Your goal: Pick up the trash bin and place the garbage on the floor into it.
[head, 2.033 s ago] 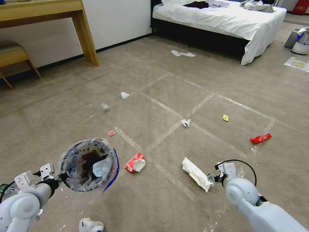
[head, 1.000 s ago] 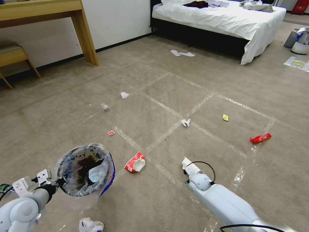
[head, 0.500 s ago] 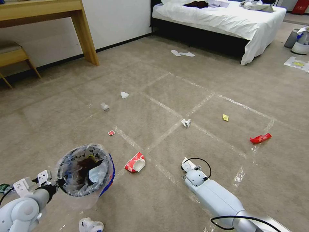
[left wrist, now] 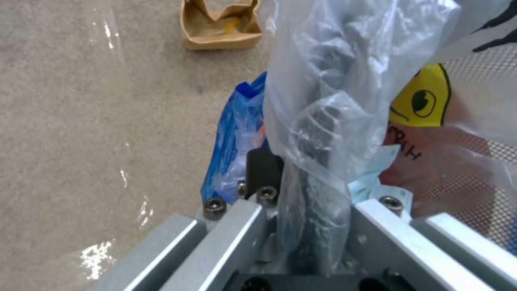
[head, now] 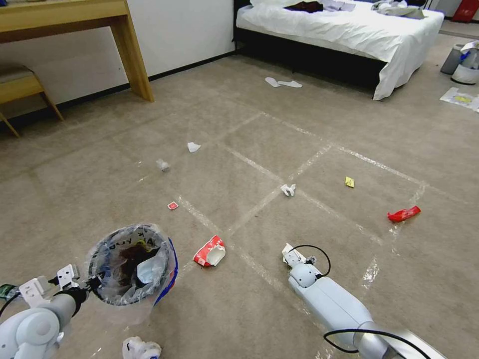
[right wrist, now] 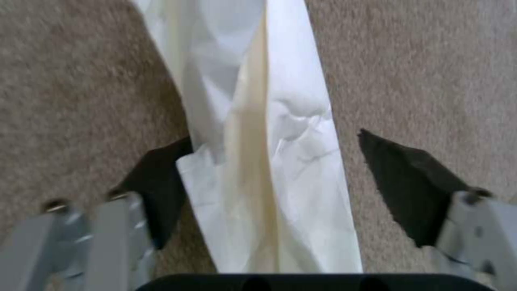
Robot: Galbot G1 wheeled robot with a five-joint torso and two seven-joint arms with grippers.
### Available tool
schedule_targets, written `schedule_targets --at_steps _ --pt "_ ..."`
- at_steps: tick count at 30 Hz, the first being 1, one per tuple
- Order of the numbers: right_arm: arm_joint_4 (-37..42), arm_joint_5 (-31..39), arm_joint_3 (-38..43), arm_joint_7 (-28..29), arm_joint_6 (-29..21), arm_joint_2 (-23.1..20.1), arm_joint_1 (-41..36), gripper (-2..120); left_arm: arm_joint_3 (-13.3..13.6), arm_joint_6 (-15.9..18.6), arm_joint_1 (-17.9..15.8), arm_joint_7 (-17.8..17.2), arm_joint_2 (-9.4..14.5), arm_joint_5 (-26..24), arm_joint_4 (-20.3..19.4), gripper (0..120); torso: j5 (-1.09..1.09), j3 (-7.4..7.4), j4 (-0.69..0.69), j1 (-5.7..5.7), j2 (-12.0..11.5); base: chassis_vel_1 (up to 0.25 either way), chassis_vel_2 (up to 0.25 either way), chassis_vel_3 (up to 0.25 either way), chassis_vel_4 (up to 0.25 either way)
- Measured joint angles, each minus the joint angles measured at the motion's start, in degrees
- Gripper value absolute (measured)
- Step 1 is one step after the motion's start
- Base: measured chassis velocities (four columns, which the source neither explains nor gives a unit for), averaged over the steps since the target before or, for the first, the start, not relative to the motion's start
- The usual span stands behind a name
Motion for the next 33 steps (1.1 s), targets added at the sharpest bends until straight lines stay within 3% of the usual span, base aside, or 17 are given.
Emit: schedule_targets --at_steps 1,4,7,9,13,15,20,25,28,31,32,33 --pt "0.0 0.0 0.0 0.0 0.0 0.0 0.0 76 0.0 0.0 0.0 0.0 0.0 0.0 0.0 0 0.00 0.00 0.00 0.00 0.0 0.000 0.000 0.000 0.000" --pt "-2.5 -1.1 0.9 -0.8 1.4 0.5 0.0 56 0.1 -0.1 0.2 0.1 -0.3 0.1 -0.5 0 0.00 0.00 -0.01 0.00 0.0 0.000 0.000 0.000 0.000" --pt "-3.1 -1.4 1.1 -1.1 1.8 0.6 0.1 50 0.1 -0.1 0.3 0.2 -0.3 0.1 -0.7 0 0.00 0.00 0.00 0.00 0.0 0.000 0.000 0.000 0.000" --pt "-3.9 -1.8 1.5 -1.5 2.5 0.7 0.1 39 -0.1 -0.3 0.6 0.4 -0.3 0.1 -0.7 0 0.00 0.00 0.00 0.00 0.0 0.000 0.000 0.000 0.000" --pt "-4.0 -1.9 1.6 -1.6 2.8 0.8 0.1 29 -0.1 -0.5 0.7 0.5 -0.2 0.2 -0.7 0 0.00 0.00 0.00 0.00 0.0 0.000 0.000 0.000 0.000" --pt "-3.3 -1.7 1.5 -1.7 2.9 0.6 -0.1 16 0.0 -0.6 0.5 0.6 -0.4 0.4 -0.6 0 0.00 0.00 0.00 0.00 0.0 0.000 0.000 0.000 0.000" --pt "-2.3 -1.2 1.3 -1.6 2.9 0.4 -0.4 1 0.3 -0.7 0.3 0.7 -0.7 0.7 -0.1 0 0.00 0.00 0.00 0.00 0.0 0.000 0.000 0.000 0.000" --pt "-2.1 -0.9 1.2 -1.6 3.3 0.4 -0.7 0 0.3 -0.7 0.3 0.7 -0.7 0.8 0.1 0 0.00 0.00 0.00 0.00 0.0 0.000 0.000 0.000 0.000" --pt "1.6 1.7 1.9 -1.1 3.5 -0.6 -1.9 0 0.4 -0.7 0.2 0.7 -0.4 0.8 0.1 0 0.01 0.00 0.00 0.00 0.0 0.000 0.000 0.000 0.000" --pt "14.6 11.6 4.0 0.9 5.5 -4.7 -6.1 0 0.5 -0.7 0.0 0.6 -0.1 0.7 0.0 0 0.01 0.00 0.02 0.00 0.0 0.000 0.000 0.000 0.000" --pt "14.6 11.6 4.0 0.9 5.5 -4.7 -6.1 0 0.5 -0.7 0.0 0.6 -0.1 0.7 0.0 0 0.01 0.00 0.02 0.00 0.0 0.000 0.000 0.000 0.000" --pt "22.1 15.1 5.5 1.3 8.7 -7.6 -8.7 0 0.6 -0.7 -0.1 0.3 0.0 0.7 -0.2 0 0.03 0.00 0.00 0.00 0.0 0.000 0.000 0.000 0.000"
